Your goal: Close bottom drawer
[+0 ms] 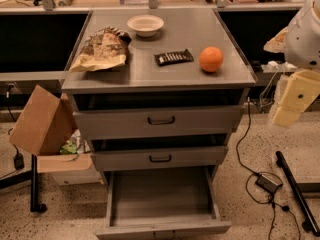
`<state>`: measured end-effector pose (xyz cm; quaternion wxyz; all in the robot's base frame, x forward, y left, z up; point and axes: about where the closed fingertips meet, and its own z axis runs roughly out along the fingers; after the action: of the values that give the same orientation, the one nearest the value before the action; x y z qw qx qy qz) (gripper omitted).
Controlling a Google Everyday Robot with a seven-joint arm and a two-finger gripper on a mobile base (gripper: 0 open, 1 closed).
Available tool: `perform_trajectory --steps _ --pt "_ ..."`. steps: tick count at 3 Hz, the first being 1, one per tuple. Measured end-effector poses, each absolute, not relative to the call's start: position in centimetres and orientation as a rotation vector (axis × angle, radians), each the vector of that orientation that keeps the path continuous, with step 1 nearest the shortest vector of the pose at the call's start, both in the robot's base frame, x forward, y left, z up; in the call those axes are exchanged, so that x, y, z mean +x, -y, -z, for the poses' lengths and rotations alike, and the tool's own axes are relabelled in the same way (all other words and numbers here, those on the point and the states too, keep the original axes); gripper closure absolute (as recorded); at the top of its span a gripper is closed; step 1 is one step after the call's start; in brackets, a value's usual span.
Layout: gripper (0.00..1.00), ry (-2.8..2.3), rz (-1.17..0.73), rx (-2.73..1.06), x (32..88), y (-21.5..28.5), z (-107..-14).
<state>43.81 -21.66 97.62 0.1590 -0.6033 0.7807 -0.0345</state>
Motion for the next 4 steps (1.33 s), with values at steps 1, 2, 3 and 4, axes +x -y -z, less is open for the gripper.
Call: perform_trajectory --steps 1,2,3,4 --pt "0.00 -2.232 0.098 -1.725 43.8 21.7 -97.6" --pt "0.00 -2.239 0.007 -1.675 43.9 19.9 -96.3" --pt "0.00 -2.239 0.007 -1.675 43.9 19.9 -96.3" --pt "0.00 -2.227 0.014 -1.699 44.0 19.3 -95.4"
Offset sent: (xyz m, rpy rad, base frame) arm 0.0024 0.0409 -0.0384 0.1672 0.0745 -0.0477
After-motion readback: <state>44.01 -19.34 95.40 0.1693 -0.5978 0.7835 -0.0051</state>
